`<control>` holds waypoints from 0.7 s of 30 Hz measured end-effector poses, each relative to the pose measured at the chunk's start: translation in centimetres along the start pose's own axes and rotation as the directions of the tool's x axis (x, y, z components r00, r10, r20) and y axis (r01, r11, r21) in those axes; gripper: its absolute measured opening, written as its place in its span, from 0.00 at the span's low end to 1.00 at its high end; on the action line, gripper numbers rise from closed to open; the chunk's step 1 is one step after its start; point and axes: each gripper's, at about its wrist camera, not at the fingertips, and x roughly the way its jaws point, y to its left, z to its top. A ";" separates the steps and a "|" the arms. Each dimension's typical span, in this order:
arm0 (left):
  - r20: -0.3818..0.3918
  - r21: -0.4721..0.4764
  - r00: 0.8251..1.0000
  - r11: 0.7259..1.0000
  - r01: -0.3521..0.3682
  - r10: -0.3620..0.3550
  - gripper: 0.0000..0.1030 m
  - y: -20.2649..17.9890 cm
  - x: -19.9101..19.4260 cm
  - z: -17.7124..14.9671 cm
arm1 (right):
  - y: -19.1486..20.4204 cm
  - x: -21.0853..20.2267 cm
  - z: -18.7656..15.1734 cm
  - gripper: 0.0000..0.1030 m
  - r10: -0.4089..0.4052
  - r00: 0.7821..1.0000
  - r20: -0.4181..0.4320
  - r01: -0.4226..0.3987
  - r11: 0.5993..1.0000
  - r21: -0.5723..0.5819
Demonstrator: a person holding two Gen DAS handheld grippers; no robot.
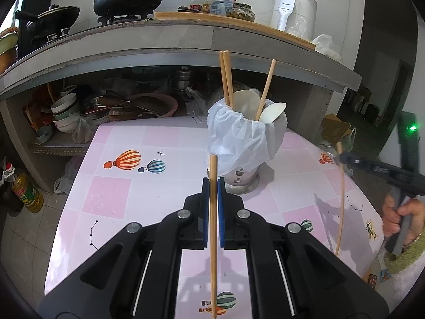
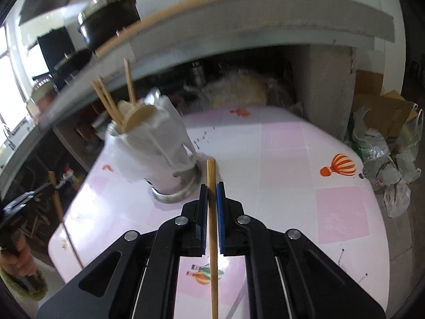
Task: Organize utensils
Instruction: 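Lift the chopstick upright with right tool while left tool carries its chopstick toward the holder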
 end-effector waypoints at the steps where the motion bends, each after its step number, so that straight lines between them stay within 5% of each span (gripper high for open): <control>1: 0.004 0.001 1.000 1.000 0.000 0.000 0.05 -0.1 -0.2 0.0 | 0.0 -1.0 -0.2 0.07 0.010 1.000 0.018 -0.011 1.000 0.005; 13: 0.111 -0.008 0.994 1.000 0.002 -0.001 0.05 -0.9 -3.7 3.9 | 0.2 -7.9 -2.1 0.07 0.102 0.983 0.154 -0.110 0.993 0.039; 21: 0.271 0.029 0.962 0.999 0.017 -0.024 0.05 -3.1 -6.5 11.0 | 0.1 -9.0 -2.5 0.06 0.126 0.975 0.182 -0.136 0.990 0.046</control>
